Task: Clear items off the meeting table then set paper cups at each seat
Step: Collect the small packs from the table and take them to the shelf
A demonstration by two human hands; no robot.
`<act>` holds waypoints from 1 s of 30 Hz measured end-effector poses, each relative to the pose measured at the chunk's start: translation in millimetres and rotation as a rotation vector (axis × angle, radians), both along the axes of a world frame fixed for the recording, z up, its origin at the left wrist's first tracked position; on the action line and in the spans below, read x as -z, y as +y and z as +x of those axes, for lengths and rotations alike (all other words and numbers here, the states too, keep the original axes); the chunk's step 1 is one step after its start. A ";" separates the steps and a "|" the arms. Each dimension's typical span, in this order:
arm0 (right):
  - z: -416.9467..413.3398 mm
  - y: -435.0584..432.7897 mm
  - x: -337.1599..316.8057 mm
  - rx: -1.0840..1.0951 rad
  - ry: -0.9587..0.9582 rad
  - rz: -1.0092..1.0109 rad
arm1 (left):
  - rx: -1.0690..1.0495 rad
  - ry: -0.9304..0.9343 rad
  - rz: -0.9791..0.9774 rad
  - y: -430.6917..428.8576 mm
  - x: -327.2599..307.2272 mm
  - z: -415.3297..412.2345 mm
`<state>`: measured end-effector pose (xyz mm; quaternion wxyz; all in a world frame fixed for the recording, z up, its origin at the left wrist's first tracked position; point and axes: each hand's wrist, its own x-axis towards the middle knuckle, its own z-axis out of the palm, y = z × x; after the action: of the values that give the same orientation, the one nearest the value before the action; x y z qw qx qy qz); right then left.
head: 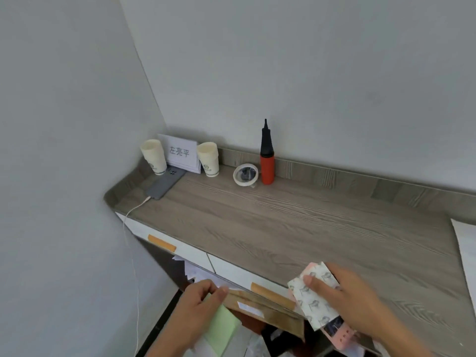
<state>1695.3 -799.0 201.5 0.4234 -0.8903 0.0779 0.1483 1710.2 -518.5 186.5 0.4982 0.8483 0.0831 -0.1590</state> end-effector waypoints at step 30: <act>163.1 -43.8 41.9 0.941 0.030 0.276 | 0.683 -0.474 0.316 -165.7 58.7 312.7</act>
<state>1858.3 -842.8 159.6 0.5575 -0.6917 0.4576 -0.0373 2022.9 -684.3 127.9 0.2866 0.9059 -0.2950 -0.1011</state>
